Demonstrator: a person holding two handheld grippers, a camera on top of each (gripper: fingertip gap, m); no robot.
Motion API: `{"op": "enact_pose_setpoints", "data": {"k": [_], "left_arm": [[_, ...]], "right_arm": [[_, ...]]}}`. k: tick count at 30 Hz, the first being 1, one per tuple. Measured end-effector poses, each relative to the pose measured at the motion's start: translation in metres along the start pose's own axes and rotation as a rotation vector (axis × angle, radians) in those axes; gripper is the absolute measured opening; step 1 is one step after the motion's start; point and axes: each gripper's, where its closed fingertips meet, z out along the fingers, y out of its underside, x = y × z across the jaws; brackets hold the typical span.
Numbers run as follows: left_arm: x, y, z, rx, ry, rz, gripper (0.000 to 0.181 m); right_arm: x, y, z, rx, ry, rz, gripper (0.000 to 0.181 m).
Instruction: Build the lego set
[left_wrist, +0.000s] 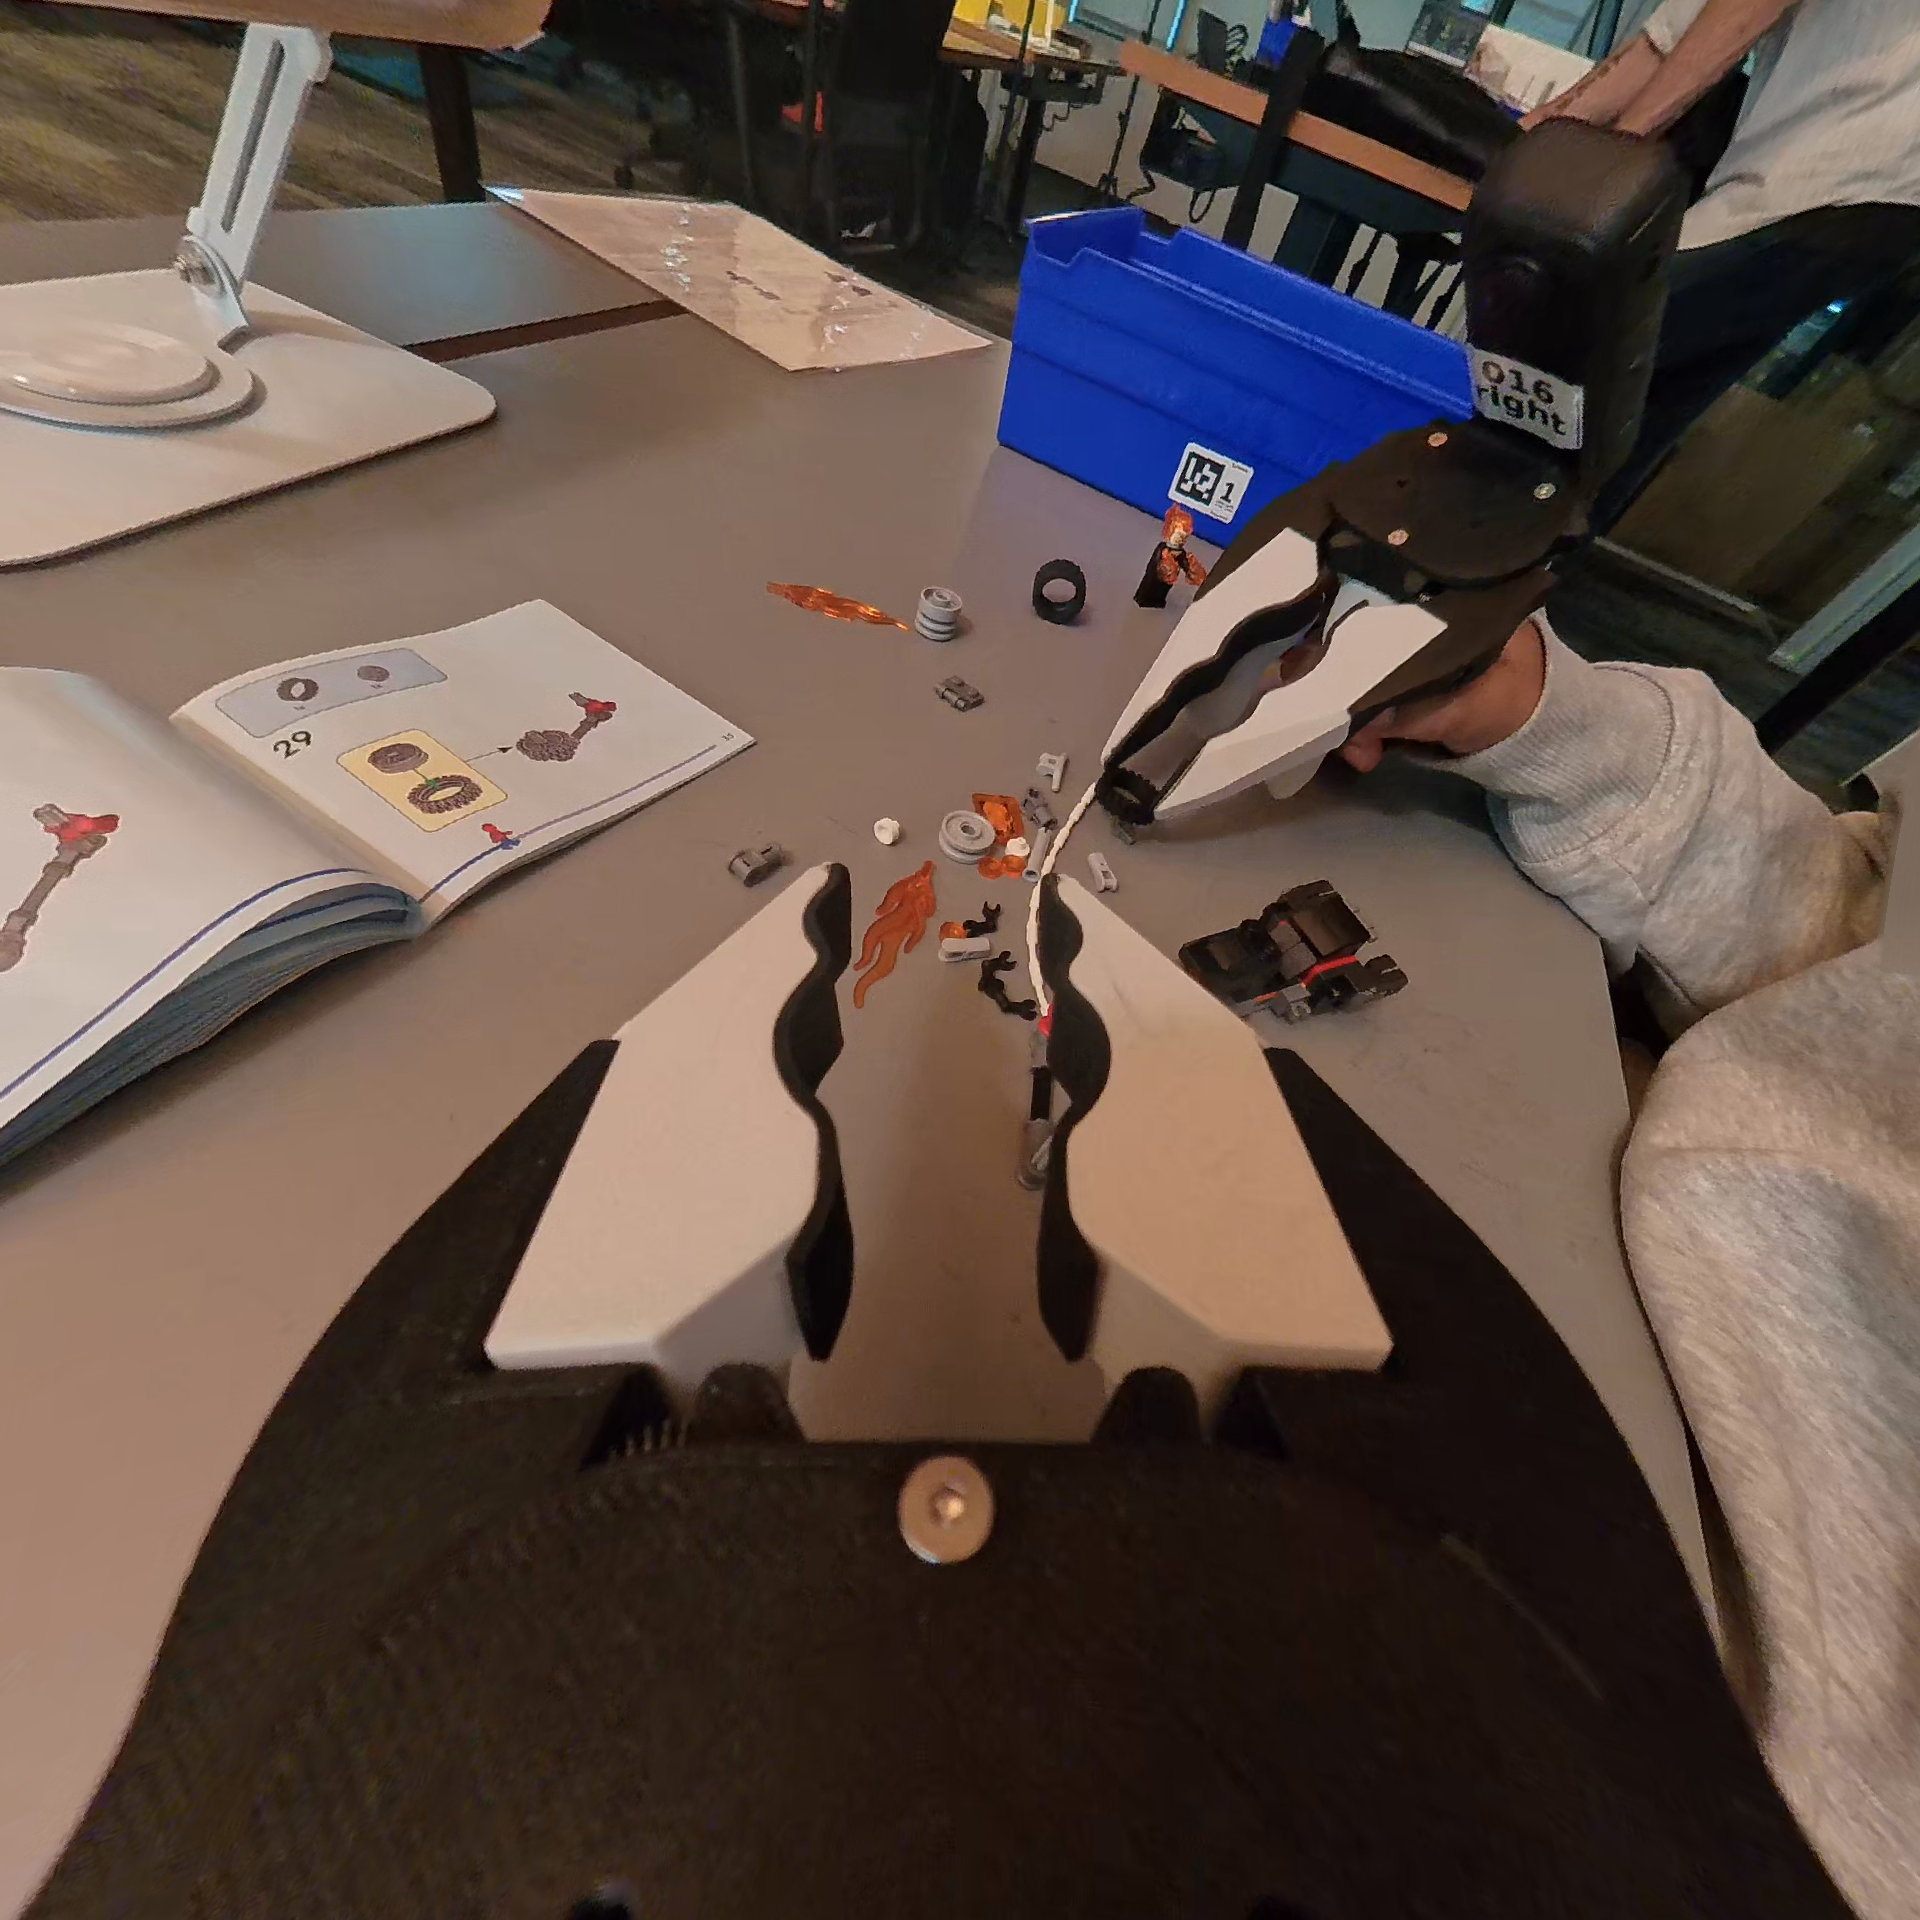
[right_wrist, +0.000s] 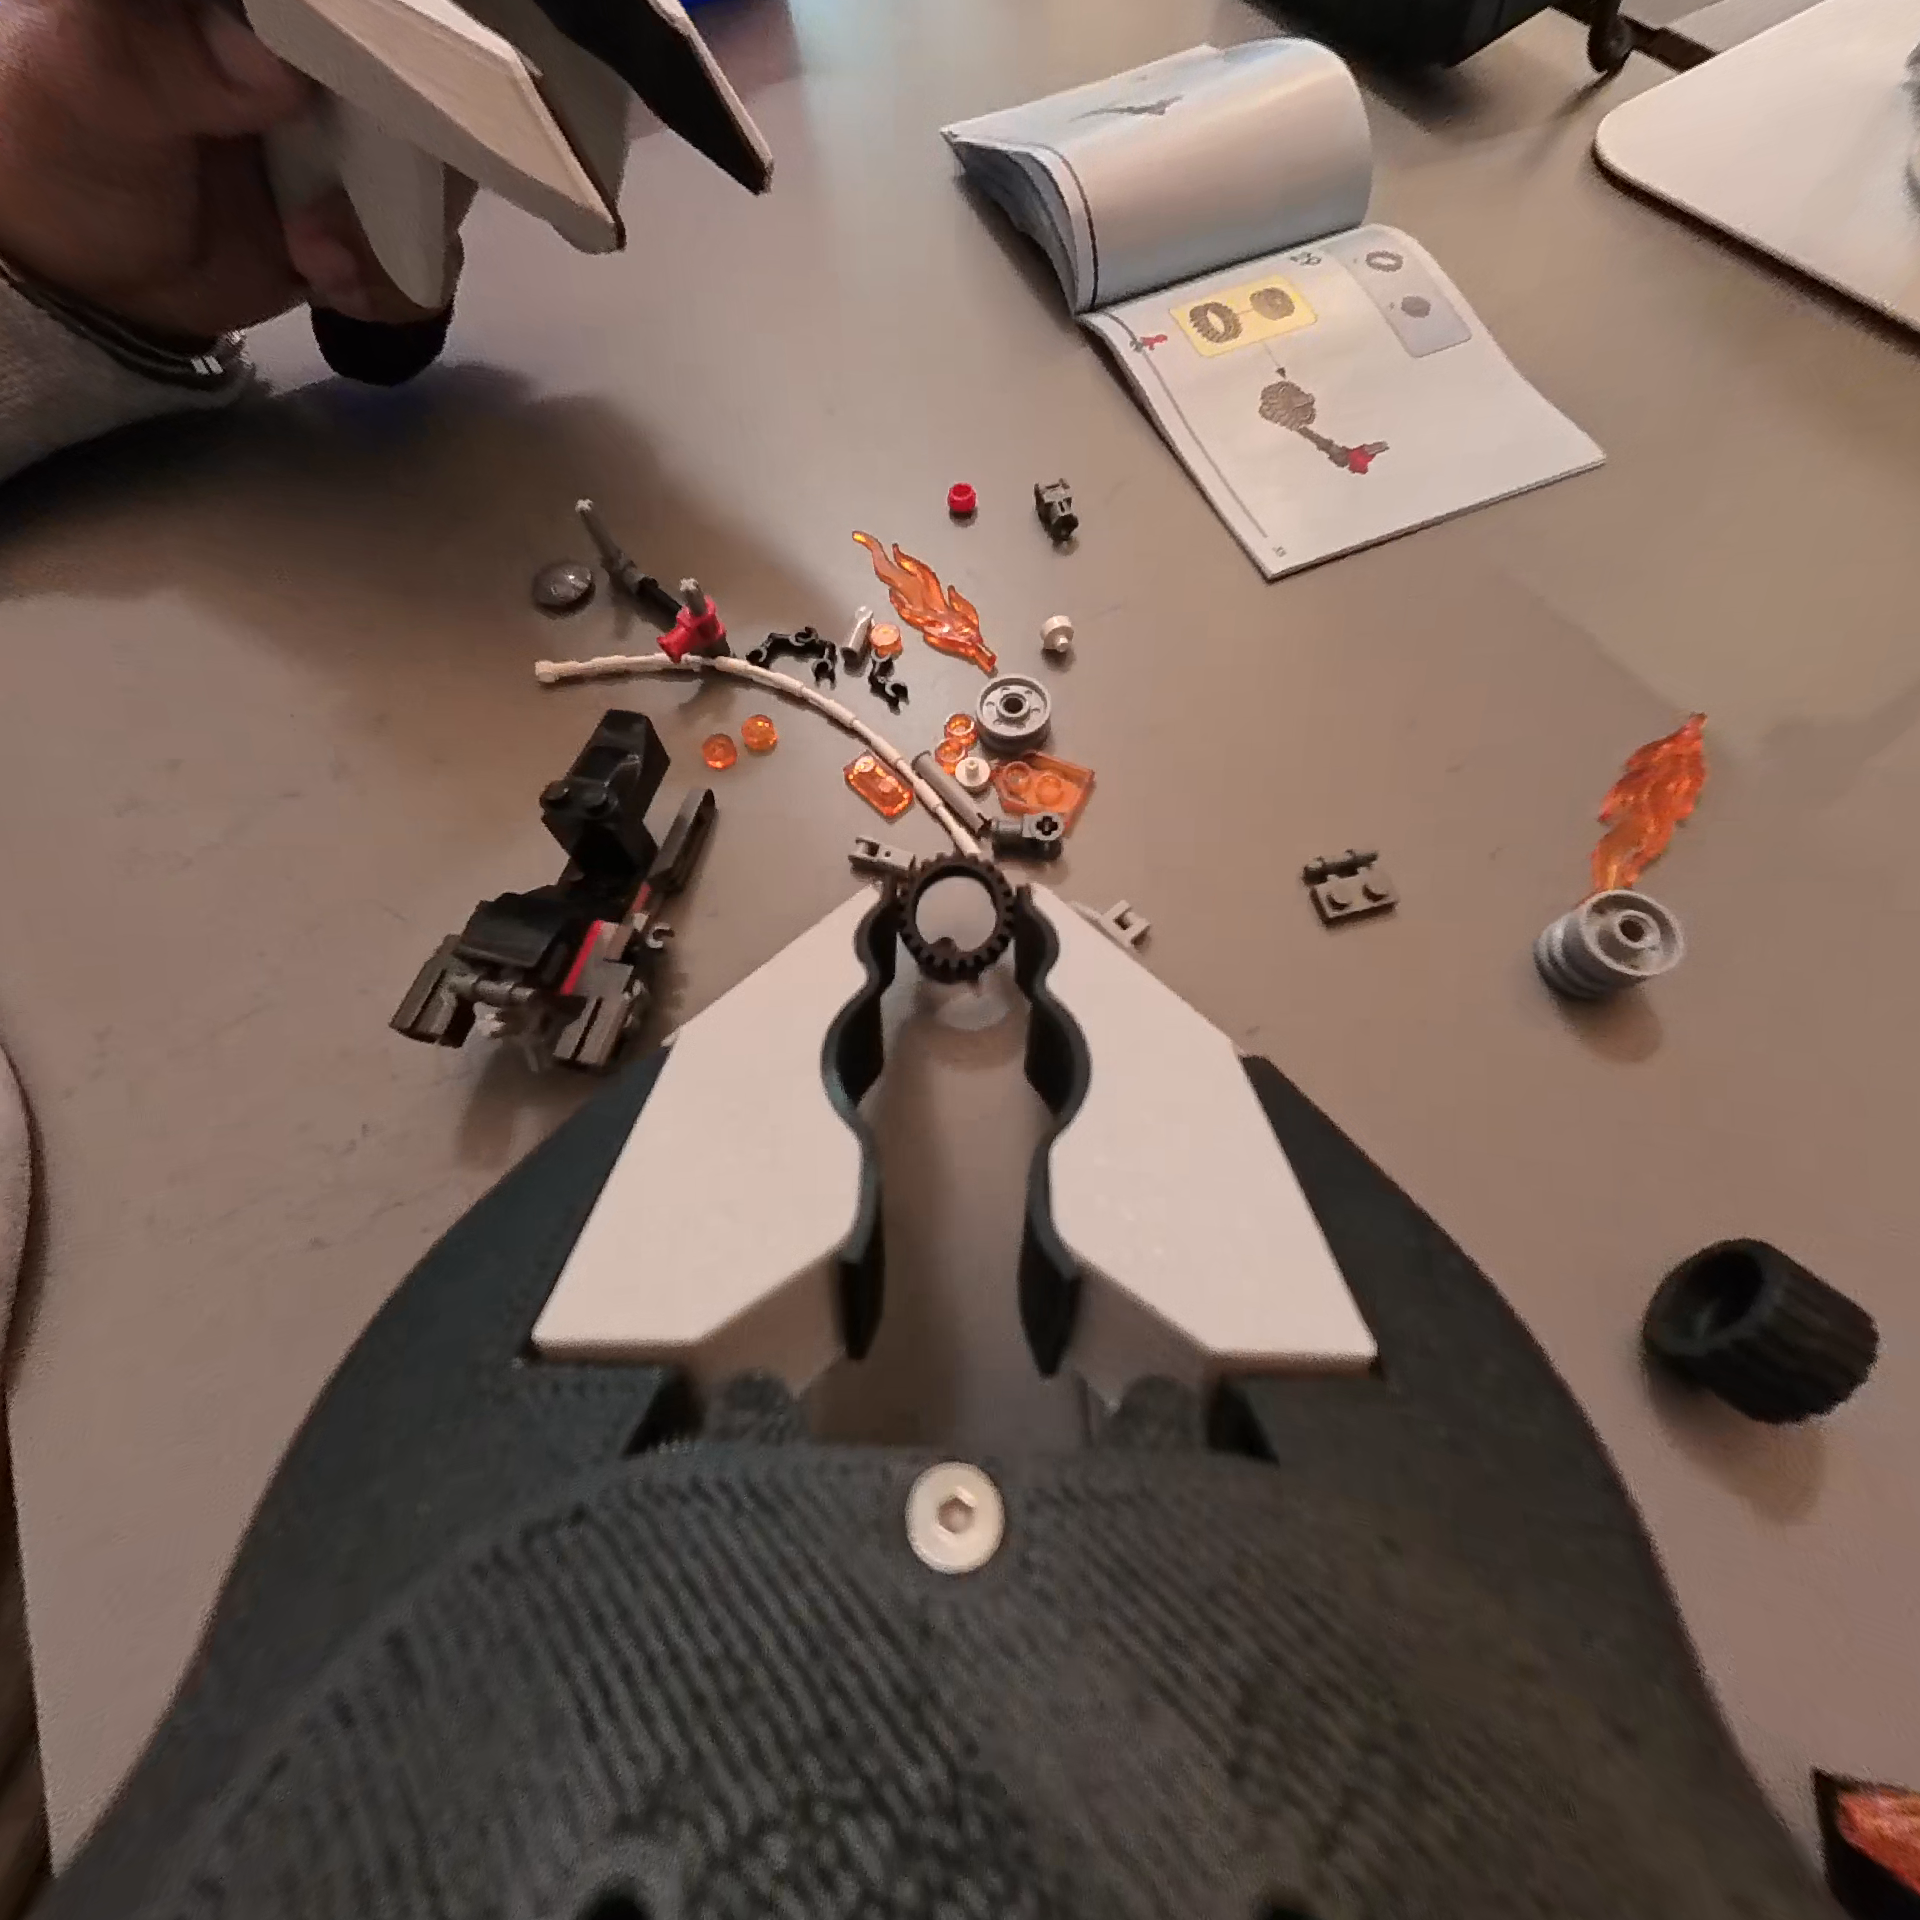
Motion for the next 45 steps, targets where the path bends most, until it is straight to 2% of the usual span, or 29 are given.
{"op": "enact_pose_setpoints", "data": {"k": [22, 32, 45], "left_arm": [[0.000, 0.001, 0.001, -0.007, 0.001, 0.001, 0.034], [0.000, 0.001, 0.001, -0.008, -0.001, 0.002, 0.034], [0.000, 0.002, 0.001, -0.011, -0.002, 0.001, 0.034]], "right_arm": [[-0.003, -0.015, -0.010, 0.111, -0.025, -0.018, 0.020], [-0.035, -0.002, -0.007, 0.034, -0.205, -0.116, 0.020], [-0.035, 0.019, -0.004, -0.083, -0.209, -0.154, 0.021]]}}
